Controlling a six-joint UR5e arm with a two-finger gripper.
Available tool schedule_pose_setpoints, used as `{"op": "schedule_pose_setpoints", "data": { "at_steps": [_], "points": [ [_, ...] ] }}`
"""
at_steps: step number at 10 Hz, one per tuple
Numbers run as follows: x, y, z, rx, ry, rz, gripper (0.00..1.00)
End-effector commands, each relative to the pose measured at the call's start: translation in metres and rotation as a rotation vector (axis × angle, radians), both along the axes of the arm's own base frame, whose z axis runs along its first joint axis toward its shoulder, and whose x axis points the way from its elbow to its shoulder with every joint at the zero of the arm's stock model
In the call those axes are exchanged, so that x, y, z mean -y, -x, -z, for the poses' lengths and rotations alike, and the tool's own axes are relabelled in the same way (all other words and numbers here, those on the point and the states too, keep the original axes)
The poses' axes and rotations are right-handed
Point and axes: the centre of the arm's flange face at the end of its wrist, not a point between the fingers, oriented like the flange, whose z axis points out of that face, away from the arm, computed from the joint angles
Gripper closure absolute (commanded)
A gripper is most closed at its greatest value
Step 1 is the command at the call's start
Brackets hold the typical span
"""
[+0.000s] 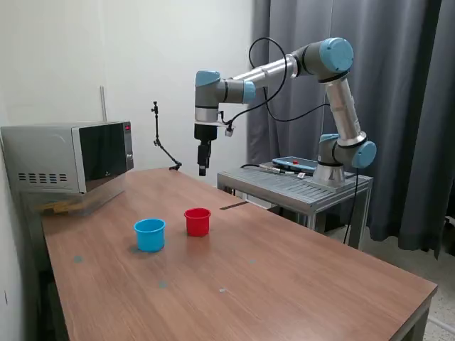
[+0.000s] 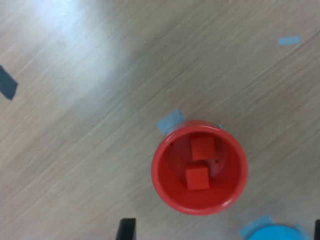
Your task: Place red objects in the red bin, and blue objects in the blue bin.
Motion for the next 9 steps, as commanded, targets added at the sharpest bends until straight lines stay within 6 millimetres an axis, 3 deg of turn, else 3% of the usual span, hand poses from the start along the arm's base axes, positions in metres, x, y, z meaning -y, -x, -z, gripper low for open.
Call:
{"op": "schedule_pose_setpoints", "data": {
  "at_steps": [1,5,9],
  "points": [
    [0.010,-0.011,-0.040,-0.011,-0.003,-0.032,0.00],
    [0.023,-0.038,-0.103,-0.040,-0.018,-0.139,0.00],
    [0.035,-0.071,-0.150,-0.011,-0.001,-0.246,0.00]
  ]
}}
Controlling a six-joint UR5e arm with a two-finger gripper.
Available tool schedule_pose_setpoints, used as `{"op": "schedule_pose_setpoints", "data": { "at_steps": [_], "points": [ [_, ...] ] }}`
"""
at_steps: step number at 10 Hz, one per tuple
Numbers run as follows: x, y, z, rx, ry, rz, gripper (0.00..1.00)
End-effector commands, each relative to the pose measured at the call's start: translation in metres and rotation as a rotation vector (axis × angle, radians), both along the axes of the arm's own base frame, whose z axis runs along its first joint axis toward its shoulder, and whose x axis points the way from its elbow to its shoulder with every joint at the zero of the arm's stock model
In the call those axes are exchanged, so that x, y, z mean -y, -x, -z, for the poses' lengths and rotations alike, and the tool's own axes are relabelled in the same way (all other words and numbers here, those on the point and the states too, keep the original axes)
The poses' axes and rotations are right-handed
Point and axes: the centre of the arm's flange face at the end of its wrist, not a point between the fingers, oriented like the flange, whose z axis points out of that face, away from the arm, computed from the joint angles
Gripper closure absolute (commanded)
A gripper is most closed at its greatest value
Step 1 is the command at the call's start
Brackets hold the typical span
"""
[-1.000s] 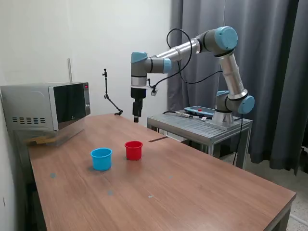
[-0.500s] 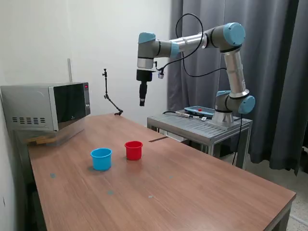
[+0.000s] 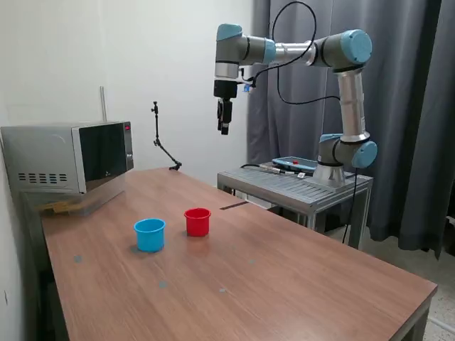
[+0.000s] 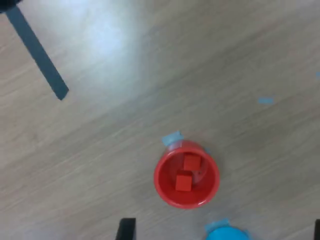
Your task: Place red objects in the red bin, and blue objects in the blue bin.
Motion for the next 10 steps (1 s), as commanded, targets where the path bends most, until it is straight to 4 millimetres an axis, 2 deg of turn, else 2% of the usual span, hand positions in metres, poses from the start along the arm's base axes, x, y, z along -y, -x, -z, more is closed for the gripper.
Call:
{"op": "schedule_pose_setpoints", "data": {
  "at_steps": [1,3,6,9,10],
  "points": [
    [0.007,-0.021,-0.035,-0.006,0.002,-0.071,0.00],
    [0.012,-0.043,-0.067,-0.004,-0.002,-0.126,0.00],
    [0.020,-0.072,-0.093,0.028,0.006,-0.233,0.00],
    [0.030,-0.105,-0.108,0.080,0.025,-0.307,0.00],
    [0.034,-0.117,-0.121,0.063,0.017,-0.308,0.00]
  ]
}}
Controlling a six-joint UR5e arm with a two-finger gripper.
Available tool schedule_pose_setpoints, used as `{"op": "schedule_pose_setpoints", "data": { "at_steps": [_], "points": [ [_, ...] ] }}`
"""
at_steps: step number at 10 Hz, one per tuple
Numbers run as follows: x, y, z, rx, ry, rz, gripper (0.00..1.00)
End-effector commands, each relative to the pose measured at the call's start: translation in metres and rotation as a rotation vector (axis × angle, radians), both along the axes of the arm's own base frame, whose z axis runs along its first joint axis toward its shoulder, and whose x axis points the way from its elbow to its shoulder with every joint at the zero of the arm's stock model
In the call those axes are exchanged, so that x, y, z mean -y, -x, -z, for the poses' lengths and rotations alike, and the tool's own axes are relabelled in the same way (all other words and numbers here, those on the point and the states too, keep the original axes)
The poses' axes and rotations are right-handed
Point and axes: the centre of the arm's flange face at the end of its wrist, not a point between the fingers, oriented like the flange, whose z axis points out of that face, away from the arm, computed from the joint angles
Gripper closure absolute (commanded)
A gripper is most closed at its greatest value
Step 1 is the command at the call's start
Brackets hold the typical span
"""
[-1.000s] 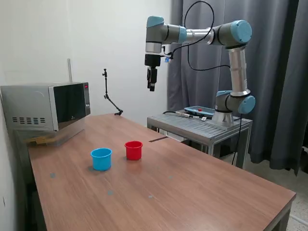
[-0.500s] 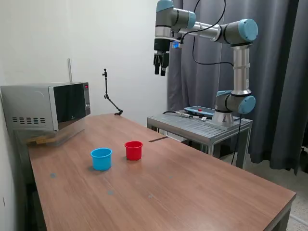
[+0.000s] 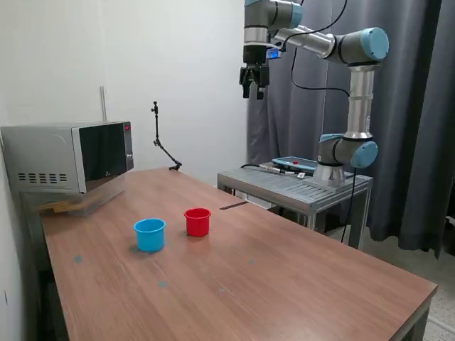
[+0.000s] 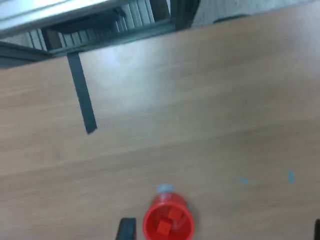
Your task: Place red objects in the red bin, and blue objects in the blue bin.
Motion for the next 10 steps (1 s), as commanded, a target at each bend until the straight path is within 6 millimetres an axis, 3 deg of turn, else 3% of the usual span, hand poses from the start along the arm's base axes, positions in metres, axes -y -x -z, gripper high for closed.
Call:
{"op": "schedule_pose_setpoints", "data": {
  "at_steps": [1,5,7,10],
  "points": [
    [0.010,-0.033,-0.021,-0.001,0.000,-0.025,0.00],
    [0.021,-0.071,-0.011,0.076,0.023,-0.087,0.00],
    [0.024,-0.077,-0.011,0.074,0.027,-0.100,0.00],
    [0.075,-0.094,0.000,0.078,0.090,-0.212,0.00]
  ]
}}
